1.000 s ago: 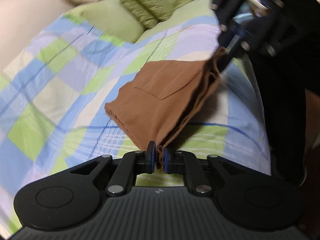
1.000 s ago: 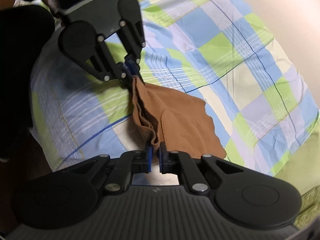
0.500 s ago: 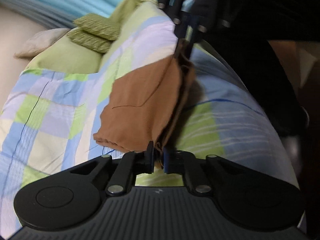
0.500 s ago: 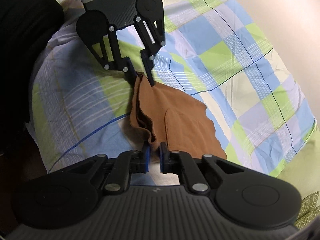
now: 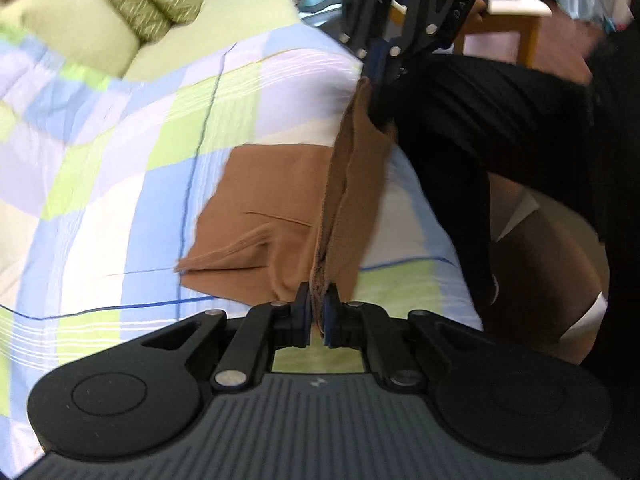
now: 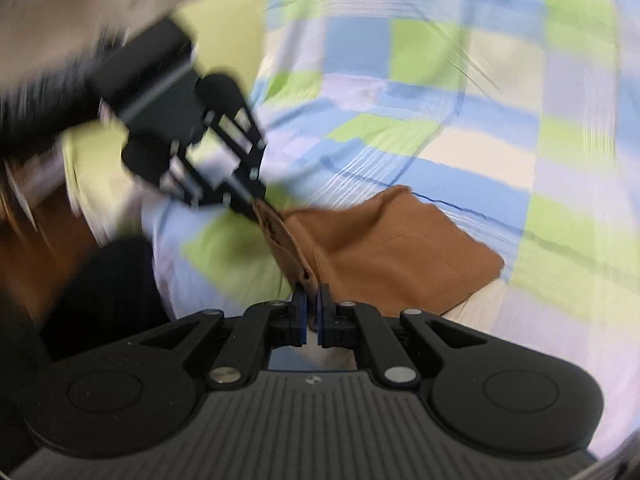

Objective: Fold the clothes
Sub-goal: 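Lower the folded edge onto the garment with both grippers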

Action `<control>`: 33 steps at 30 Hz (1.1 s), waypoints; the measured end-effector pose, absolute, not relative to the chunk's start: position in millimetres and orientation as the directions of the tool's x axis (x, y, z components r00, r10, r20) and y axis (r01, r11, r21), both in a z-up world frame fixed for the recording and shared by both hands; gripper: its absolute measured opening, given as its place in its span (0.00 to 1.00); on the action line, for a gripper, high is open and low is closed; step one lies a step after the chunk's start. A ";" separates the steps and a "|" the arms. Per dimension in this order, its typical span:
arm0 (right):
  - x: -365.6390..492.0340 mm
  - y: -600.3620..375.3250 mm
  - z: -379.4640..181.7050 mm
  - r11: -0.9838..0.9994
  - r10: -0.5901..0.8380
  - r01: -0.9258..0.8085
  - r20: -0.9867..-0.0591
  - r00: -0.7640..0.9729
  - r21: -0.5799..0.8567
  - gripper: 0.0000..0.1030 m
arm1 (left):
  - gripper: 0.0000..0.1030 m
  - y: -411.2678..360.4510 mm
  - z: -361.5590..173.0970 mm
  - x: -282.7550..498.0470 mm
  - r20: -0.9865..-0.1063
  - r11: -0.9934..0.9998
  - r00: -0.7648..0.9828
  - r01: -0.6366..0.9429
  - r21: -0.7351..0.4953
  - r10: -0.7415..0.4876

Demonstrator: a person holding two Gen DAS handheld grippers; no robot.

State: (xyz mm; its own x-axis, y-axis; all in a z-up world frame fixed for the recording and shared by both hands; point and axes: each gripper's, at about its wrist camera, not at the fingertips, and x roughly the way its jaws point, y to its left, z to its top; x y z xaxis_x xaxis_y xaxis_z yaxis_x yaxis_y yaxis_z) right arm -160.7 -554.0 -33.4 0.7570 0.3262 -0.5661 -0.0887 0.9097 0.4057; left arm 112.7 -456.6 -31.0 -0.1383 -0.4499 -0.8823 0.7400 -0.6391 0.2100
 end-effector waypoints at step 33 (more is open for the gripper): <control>-194.0 -494.7 -57.6 0.932 0.355 -0.240 -0.566 0.744 0.270 0.03 | 0.07 -379.7 -108.5 -6.5 -0.696 -0.555 0.142 0.501 0.664 -0.704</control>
